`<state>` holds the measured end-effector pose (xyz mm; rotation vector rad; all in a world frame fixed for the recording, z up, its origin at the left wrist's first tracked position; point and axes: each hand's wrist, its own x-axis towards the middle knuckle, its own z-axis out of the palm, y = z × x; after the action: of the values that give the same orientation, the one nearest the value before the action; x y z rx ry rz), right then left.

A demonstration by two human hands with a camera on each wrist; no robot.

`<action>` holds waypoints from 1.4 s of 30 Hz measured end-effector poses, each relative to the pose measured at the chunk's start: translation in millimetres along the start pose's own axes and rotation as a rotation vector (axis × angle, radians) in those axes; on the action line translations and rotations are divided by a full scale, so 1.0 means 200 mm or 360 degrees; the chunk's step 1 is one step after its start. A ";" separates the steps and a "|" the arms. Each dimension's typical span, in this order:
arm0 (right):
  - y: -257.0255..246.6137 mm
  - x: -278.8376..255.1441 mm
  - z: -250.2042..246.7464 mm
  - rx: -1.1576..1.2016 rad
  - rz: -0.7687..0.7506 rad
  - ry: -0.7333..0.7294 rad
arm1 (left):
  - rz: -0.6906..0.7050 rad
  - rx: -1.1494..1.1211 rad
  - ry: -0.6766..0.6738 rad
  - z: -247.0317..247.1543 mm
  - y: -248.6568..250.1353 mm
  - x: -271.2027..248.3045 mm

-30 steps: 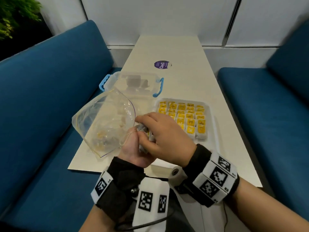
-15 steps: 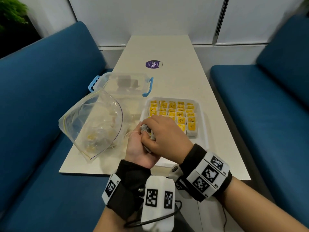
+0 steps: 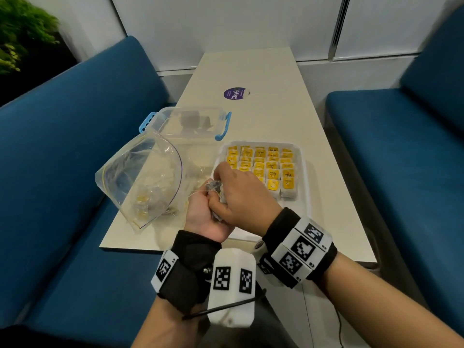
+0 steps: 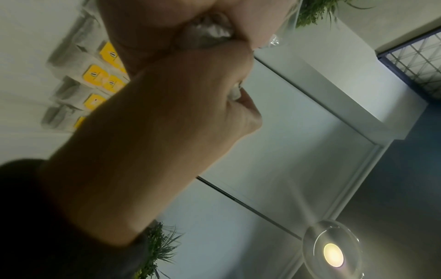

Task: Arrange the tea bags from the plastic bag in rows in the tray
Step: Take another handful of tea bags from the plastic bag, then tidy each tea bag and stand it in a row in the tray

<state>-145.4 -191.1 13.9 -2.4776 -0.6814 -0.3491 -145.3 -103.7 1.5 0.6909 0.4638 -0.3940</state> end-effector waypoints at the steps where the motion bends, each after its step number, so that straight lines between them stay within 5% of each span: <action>1: 0.00 0.00 0.00 -0.0010 0.0014 -0.0010 | -0.0010 -0.0004 -0.0005 0.00 0.00 0.00; 13: -0.02 -0.03 0.05 0.0015 0.0010 -0.0128 | -0.0049 -0.0090 -0.0028 -0.06 -0.03 -0.03; 17: -0.01 -0.04 0.06 0.0006 -0.0059 -0.0003 | -0.0024 -0.0157 -0.0136 -0.08 0.00 -0.02; 24: -0.02 0.00 0.05 -0.0200 0.0043 -0.0135 | -0.0068 -0.0229 -0.0341 -0.06 0.01 0.01; 33: 0.04 0.02 0.10 0.0151 0.0155 0.0010 | -0.0129 -0.0322 -0.0247 -0.08 0.04 0.13; 42: 0.12 0.03 0.03 0.0299 0.0261 -0.0158 | -0.0231 -0.0208 -0.0184 -0.06 0.06 0.17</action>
<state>-126.2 -203.0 1.6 -2.3624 -0.5199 -0.0954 -114.3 -93.4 -18.1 0.5066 0.4272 -0.5325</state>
